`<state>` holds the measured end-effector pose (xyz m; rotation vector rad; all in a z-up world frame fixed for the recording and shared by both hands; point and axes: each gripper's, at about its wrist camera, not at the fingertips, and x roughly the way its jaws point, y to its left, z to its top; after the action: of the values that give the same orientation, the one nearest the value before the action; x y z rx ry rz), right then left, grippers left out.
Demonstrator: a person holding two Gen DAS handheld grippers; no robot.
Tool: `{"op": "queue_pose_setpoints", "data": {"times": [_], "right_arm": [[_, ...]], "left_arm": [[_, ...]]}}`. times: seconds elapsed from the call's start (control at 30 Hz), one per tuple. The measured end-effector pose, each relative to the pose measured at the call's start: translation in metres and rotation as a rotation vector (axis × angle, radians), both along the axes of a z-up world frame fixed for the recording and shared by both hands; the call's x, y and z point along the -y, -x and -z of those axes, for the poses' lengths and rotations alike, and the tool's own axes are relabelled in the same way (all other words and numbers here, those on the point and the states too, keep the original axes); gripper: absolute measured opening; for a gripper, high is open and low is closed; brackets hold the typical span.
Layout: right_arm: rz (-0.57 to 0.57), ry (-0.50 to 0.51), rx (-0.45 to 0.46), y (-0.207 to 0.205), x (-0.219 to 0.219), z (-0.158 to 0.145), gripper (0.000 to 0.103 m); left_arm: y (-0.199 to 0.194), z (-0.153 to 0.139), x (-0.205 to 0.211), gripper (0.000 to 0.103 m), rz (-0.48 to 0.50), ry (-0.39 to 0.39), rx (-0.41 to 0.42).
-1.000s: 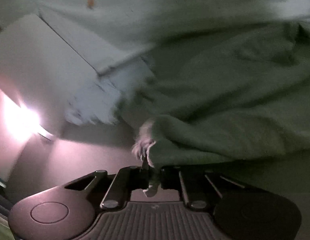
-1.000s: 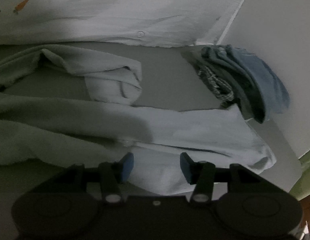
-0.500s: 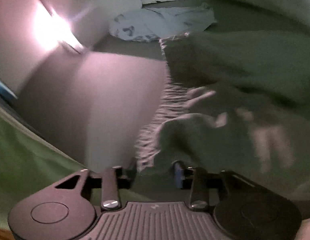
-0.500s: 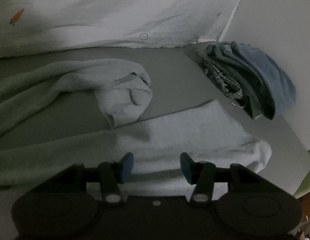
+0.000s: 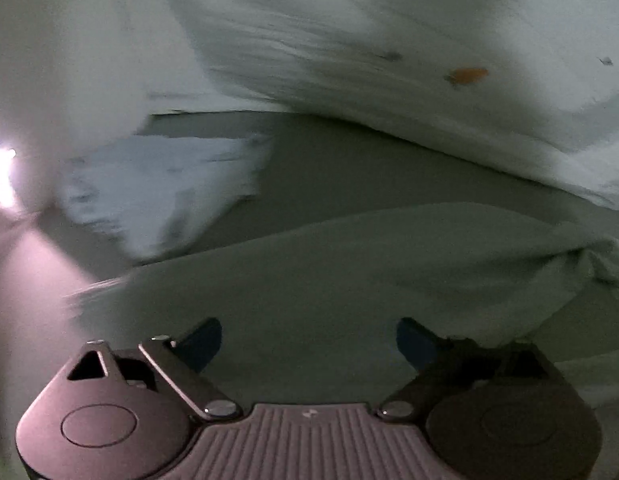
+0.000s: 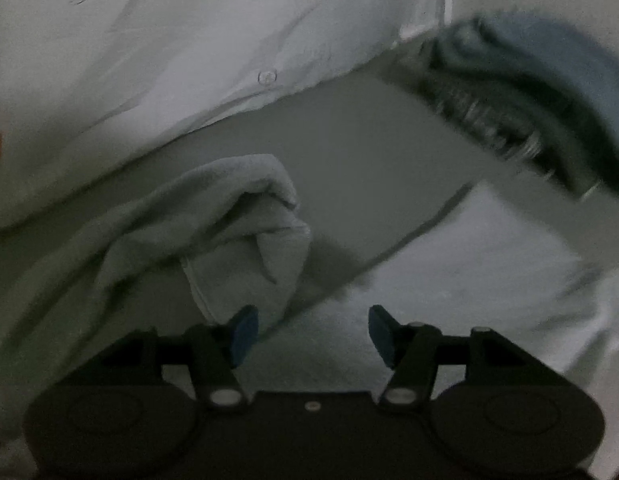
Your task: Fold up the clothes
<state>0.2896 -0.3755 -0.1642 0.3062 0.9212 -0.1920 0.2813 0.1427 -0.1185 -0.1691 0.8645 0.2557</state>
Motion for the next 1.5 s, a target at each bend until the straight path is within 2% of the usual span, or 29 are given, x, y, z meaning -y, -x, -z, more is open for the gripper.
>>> {"op": "queue_pose_setpoints", "data": {"times": [0.13, 0.2, 0.27, 0.3, 0.33, 0.37, 0.47, 0.53, 0.6, 0.7, 0.73, 0.77, 0.83, 0.93, 1.0, 1.07, 1.2, 1.23, 1.33, 1.43, 1.5], "right_arm": [[-0.021, -0.046, -0.006, -0.033, 0.003, 0.020, 0.063], [-0.032, -0.047, -0.020, -0.054, 0.001, 0.029, 0.061], [-0.074, -0.006, -0.050, -0.074, -0.007, 0.036, 0.054], [-0.114, 0.070, -0.048, -0.083, -0.015, 0.034, 0.041], [-0.151, 0.148, -0.043, -0.091, -0.021, 0.032, 0.002], [-0.165, 0.251, -0.032, -0.099, -0.028, 0.025, 0.004], [-0.144, 0.539, 0.171, -0.102, -0.039, -0.022, 0.003], [-0.126, 0.749, 0.340, -0.092, -0.049, -0.059, 0.003], [-0.103, 0.990, 0.485, -0.075, -0.063, -0.076, 0.004], [-0.152, 1.190, 0.556, -0.051, -0.070, -0.059, 0.006], [-0.184, 1.225, 0.498, -0.049, -0.069, -0.043, 0.009], [-0.227, 1.235, 0.401, -0.047, -0.065, -0.022, 0.012], [-0.287, 1.144, 0.168, -0.040, -0.052, 0.018, 0.016], [-0.213, 0.867, -0.054, -0.025, -0.028, 0.041, 0.018], [-0.155, 0.777, -0.029, -0.030, -0.019, 0.035, 0.028], [-0.098, 0.686, -0.005, -0.034, -0.009, 0.028, 0.049], [0.016, 0.503, 0.044, -0.043, 0.010, 0.015, 0.050], [0.041, 0.457, 0.056, -0.046, 0.014, 0.012, 0.051], [0.019, 0.292, 0.097, -0.083, 0.013, 0.009, 0.051], [0.006, 0.276, 0.069, -0.110, 0.009, 0.017, 0.058], [-0.003, 0.265, 0.050, -0.128, 0.007, 0.022, 0.058]], "left_arm": [[-0.063, 0.026, 0.024, 0.095, 0.048, 0.090, -0.047], [-0.087, 0.036, 0.033, 0.095, 0.071, 0.080, -0.083], [-0.107, 0.044, 0.039, 0.095, 0.082, 0.069, -0.113], [-0.116, 0.047, 0.040, 0.095, 0.081, 0.079, -0.124], [-0.120, 0.047, 0.040, 0.095, 0.075, 0.094, -0.134], [-0.124, 0.049, 0.037, 0.095, 0.061, 0.112, -0.145], [-0.129, 0.054, 0.035, 0.095, 0.029, 0.142, -0.171], [-0.131, 0.060, 0.033, 0.095, 0.016, 0.139, -0.204], [-0.129, 0.063, 0.034, 0.097, 0.021, 0.117, -0.217], [-0.124, 0.066, 0.044, 0.100, 0.059, 0.057, -0.243], [-0.122, 0.068, 0.048, 0.101, 0.078, 0.028, -0.254], [-0.123, 0.070, 0.052, 0.102, 0.088, 0.013, -0.258], [-0.122, 0.070, 0.052, 0.103, 0.081, 0.020, -0.260], [-0.121, 0.071, 0.052, 0.103, 0.076, 0.026, -0.269], [-0.122, 0.071, 0.053, 0.103, 0.078, 0.027, -0.280], [-0.126, 0.071, 0.051, 0.103, 0.080, 0.031, -0.296], [-0.135, 0.067, 0.047, 0.103, 0.064, 0.063, -0.330], [-0.136, 0.065, 0.045, 0.103, 0.051, 0.087, -0.325], [-0.139, 0.056, 0.032, 0.102, -0.006, 0.208, -0.280], [-0.145, 0.050, 0.021, 0.101, -0.050, 0.346, -0.235], [-0.149, 0.047, 0.014, 0.101, -0.076, 0.437, -0.206]]}}
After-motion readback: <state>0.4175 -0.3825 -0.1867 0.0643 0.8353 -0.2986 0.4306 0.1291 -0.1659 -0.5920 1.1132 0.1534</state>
